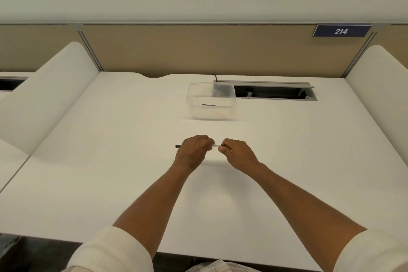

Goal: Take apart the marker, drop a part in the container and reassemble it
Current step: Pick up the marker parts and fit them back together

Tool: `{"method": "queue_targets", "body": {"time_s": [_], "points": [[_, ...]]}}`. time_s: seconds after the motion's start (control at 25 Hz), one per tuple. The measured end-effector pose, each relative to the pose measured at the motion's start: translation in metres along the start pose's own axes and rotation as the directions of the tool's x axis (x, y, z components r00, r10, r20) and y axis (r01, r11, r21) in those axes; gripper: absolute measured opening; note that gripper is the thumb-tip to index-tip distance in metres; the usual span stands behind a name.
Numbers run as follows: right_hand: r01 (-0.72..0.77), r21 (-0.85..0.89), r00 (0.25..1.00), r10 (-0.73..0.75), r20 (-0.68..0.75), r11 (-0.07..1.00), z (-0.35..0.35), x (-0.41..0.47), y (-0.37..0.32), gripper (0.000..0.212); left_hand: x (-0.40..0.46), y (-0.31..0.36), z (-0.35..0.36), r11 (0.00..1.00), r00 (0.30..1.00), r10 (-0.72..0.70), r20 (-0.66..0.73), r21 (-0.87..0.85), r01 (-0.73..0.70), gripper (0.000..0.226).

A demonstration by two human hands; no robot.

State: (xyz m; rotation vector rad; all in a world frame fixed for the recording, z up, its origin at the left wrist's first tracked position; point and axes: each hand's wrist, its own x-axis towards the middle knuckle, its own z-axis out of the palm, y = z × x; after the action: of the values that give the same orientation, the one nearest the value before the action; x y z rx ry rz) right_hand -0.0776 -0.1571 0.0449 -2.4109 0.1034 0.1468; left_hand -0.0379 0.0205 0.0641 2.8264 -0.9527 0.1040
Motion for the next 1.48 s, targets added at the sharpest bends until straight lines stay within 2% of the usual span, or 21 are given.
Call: {"method": "queue_targets", "body": {"time_s": [0.16,0.28,0.4,0.52,0.6,0.68,0.76,0.88,0.96,1.04,1.16,1.24,1.32,1.48], "points": [[0.103,-0.075,0.991,-0.109,-0.078,0.992,-0.003,0.004,0.0,0.012,0.002,-0.003,-0.004,1.0,1.0,-0.004,-0.01,-0.005,0.004,0.03],[0.167,-0.195,0.974,-0.192,-0.116,0.966,-0.005,0.005,0.001,0.019,0.004,-0.002,-0.005,1.0,1.0,-0.004,-0.003,0.005,0.004,0.028],[0.246,-0.343,0.952,-0.292,-0.09,0.907,-0.006,0.002,0.004,0.033,0.005,-0.003,-0.003,0.999,0.998,-0.028,0.053,-0.031,0.029,0.021],[0.227,-0.367,0.958,-0.274,-0.081,0.902,-0.004,0.0,0.003,0.034,0.005,-0.003,0.0,0.994,0.993,-0.051,0.106,-0.093,0.061,0.021],[0.16,-0.256,0.983,-0.178,-0.051,0.953,-0.002,0.002,-0.002,0.037,0.004,-0.003,0.002,0.993,0.993,-0.052,0.102,-0.102,0.063,0.023],[0.08,-0.06,0.997,-0.08,0.001,0.995,-0.003,0.004,-0.005,0.042,0.005,-0.003,0.004,0.992,0.995,-0.052,0.08,-0.11,0.06,0.019],[-0.035,0.113,0.998,0.029,0.056,0.993,-0.007,0.005,-0.01,0.044,0.006,-0.004,0.002,0.992,0.997,-0.057,0.052,-0.106,0.062,0.011],[-0.305,0.372,0.945,0.231,0.23,0.877,-0.01,0.006,-0.016,0.043,0.008,-0.004,0.001,0.994,0.997,-0.065,0.051,-0.088,0.07,0.003],[-0.396,0.425,0.904,0.265,0.334,0.814,-0.012,0.006,-0.016,0.044,0.008,-0.004,0.001,0.995,0.995,-0.063,0.071,-0.068,0.068,0.002],[-0.338,0.367,0.921,0.225,0.317,0.867,-0.011,0.006,-0.015,0.047,0.008,-0.006,0.001,0.998,0.994,-0.052,0.092,-0.039,0.056,0.002],[-0.139,0.22,0.985,0.113,0.13,0.966,-0.011,0.006,-0.012,0.041,0.01,-0.007,-0.001,0.999,0.993,-0.045,0.105,-0.012,0.047,0.005],[-0.049,0.233,0.999,0.044,0.026,0.971,-0.011,0.006,-0.01,0.023,0.012,-0.008,-0.002,0.999,0.992,-0.036,0.122,-0.008,0.037,0.007],[-0.002,0.277,1.0,0.005,-0.012,0.961,-0.013,0.008,-0.008,0.007,0.013,-0.01,-0.003,0.999,0.991,-0.043,0.128,-0.011,0.045,0.009],[0.057,0.238,0.997,-0.042,-0.068,0.97,-0.012,0.008,-0.009,0.014,0.014,-0.012,-0.005,0.998,0.991,-0.058,0.12,-0.031,0.062,0.01]]}}
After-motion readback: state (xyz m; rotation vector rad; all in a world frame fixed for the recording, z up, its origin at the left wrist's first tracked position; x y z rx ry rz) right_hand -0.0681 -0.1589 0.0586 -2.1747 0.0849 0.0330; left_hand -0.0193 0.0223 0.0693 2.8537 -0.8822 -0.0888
